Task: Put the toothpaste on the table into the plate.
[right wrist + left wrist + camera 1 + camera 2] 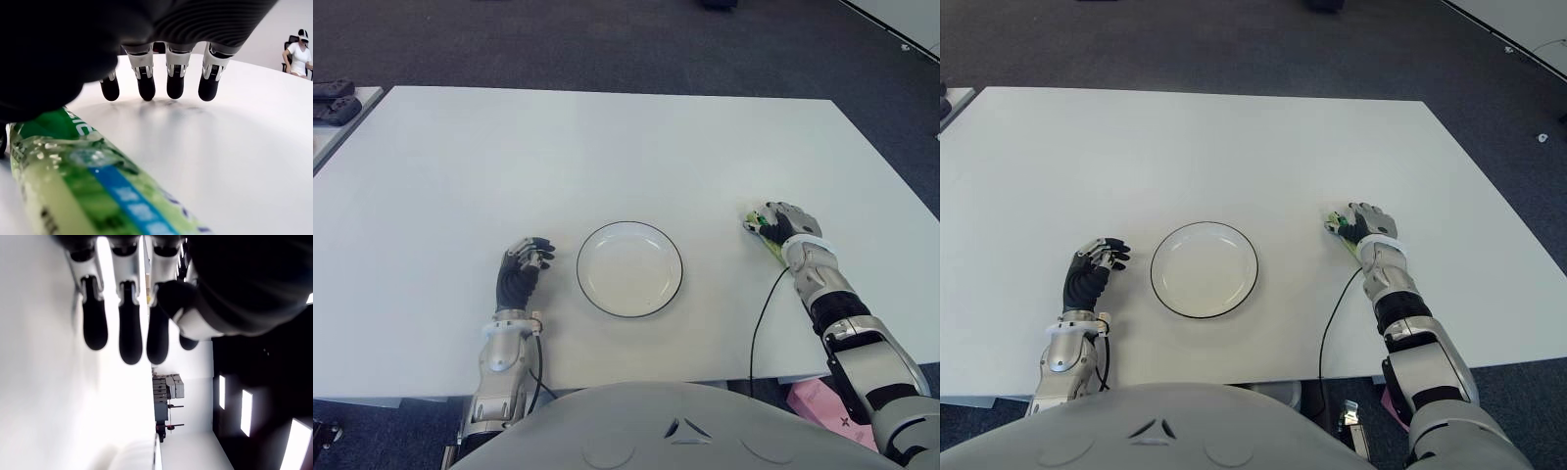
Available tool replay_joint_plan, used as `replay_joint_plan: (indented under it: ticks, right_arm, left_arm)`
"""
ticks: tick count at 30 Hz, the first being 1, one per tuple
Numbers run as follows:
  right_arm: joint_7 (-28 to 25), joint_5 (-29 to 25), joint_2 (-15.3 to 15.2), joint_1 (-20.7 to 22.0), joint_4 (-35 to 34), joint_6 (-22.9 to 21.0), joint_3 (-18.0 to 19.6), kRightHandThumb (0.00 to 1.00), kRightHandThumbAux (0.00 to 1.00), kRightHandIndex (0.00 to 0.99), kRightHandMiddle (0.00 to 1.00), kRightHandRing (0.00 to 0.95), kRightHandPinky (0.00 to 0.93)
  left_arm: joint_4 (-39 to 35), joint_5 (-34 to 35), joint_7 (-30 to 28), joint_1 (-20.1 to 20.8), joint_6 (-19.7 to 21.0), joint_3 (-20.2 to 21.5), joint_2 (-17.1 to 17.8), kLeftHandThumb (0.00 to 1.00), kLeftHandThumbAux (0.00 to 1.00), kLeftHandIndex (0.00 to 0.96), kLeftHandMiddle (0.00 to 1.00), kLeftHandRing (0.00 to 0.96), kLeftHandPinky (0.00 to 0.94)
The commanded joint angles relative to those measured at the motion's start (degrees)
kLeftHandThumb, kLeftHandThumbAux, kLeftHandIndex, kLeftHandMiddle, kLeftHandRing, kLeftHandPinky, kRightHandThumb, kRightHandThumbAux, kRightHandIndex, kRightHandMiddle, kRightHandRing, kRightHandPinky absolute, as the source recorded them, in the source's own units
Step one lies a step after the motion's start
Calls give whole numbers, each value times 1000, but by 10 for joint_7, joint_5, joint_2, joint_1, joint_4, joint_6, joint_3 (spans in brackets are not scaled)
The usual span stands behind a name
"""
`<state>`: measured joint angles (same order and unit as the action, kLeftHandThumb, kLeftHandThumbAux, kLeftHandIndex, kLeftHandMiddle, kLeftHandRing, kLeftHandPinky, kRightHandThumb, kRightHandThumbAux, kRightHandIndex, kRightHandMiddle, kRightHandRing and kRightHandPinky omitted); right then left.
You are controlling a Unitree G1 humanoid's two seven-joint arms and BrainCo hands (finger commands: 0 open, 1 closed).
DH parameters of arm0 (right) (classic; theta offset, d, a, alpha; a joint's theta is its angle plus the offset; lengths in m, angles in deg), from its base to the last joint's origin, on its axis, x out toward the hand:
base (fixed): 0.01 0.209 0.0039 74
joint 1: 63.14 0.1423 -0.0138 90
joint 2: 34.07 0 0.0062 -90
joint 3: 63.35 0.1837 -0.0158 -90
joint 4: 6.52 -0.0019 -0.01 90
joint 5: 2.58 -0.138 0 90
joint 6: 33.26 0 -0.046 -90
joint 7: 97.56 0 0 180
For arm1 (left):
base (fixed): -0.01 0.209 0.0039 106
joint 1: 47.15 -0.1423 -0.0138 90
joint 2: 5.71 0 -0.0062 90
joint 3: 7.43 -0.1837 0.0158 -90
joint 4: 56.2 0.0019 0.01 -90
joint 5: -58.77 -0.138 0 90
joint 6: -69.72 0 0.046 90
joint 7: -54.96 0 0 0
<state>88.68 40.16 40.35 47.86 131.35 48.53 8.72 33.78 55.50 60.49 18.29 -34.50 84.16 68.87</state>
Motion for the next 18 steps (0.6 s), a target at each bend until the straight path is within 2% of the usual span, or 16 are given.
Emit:
replay_joint_plan:
  ticks: [1,3,5,12,13,14,18]
  right_arm:
    - [30,-22,47,-64,135,61,-21,511,476,48,132,180,303]
    - [46,-27,44,-62,150,84,-20,582,488,122,211,254,365]
    - [57,-29,43,-60,159,100,-21,617,493,161,245,284,386]
    - [86,-42,43,-51,171,137,-20,756,526,334,348,357,417]
    - [89,-44,43,-50,173,140,-20,763,528,342,353,361,419]
    - [91,-47,42,-49,174,143,-20,750,592,371,365,370,427]
    - [96,-55,41,-47,178,153,-22,733,682,413,396,394,452]
  left_arm:
    - [13,2,0,-8,17,5,-2,836,679,421,465,495,490]
    - [12,1,1,-8,18,5,-2,836,679,420,465,494,490]
    - [12,1,1,-8,19,6,-2,836,679,420,465,494,490]
    - [17,0,1,-5,16,7,-2,836,679,418,465,495,490]
    - [17,0,1,-4,15,7,-2,836,679,418,465,495,490]
    - [17,0,1,-4,15,7,-2,836,679,419,465,495,491]
    - [18,0,1,-3,14,8,-2,837,678,422,464,495,492]
